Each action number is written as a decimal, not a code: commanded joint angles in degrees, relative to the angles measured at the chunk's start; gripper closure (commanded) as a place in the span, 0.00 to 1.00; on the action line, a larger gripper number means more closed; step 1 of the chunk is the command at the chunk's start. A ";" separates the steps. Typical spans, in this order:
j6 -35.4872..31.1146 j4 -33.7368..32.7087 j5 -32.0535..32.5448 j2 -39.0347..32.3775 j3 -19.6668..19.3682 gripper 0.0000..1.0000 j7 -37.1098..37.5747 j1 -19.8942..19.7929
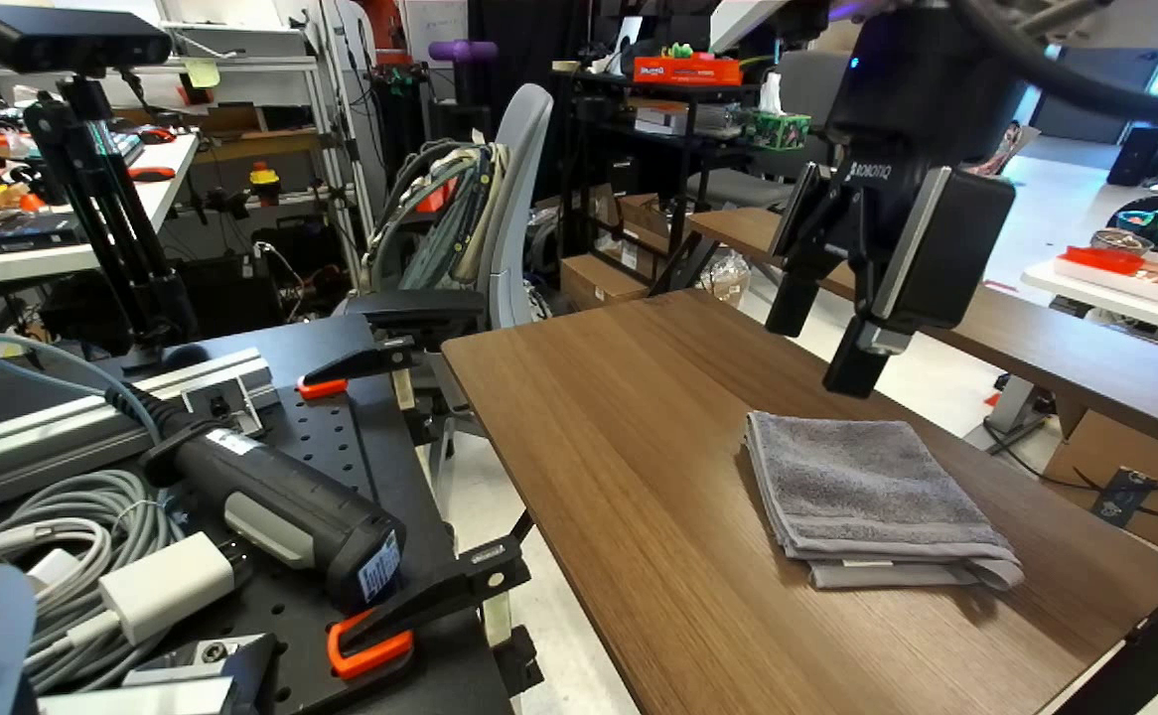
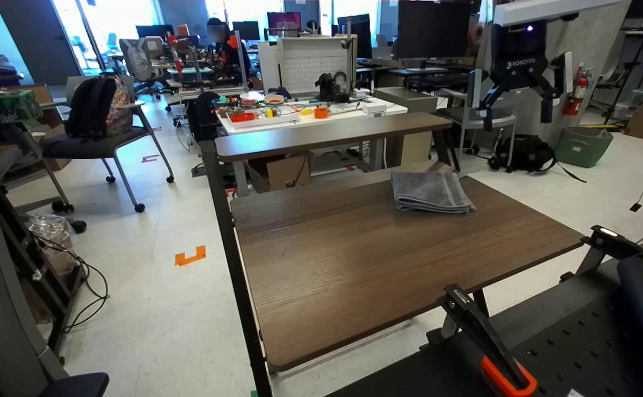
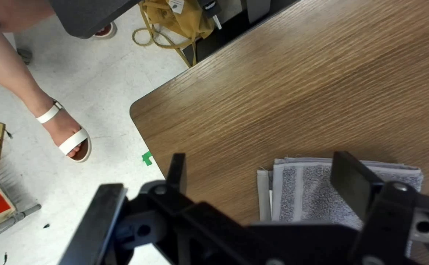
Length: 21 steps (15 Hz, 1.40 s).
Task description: Move the towel to the left
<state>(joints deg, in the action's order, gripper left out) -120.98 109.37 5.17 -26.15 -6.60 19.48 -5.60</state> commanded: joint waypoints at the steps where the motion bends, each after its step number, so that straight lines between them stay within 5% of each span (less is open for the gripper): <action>1: -2.95 -2.36 -4.25 -3.20 0.01 0.00 0.24 0.19; 12: -19.51 -12.55 -12.68 -17.18 0.43 0.00 4.07 1.07; 21: -20.73 -24.16 -14.22 -28.76 0.20 0.00 5.88 1.17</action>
<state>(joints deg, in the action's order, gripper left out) -141.61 90.24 -7.46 -50.78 -6.00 24.93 -4.88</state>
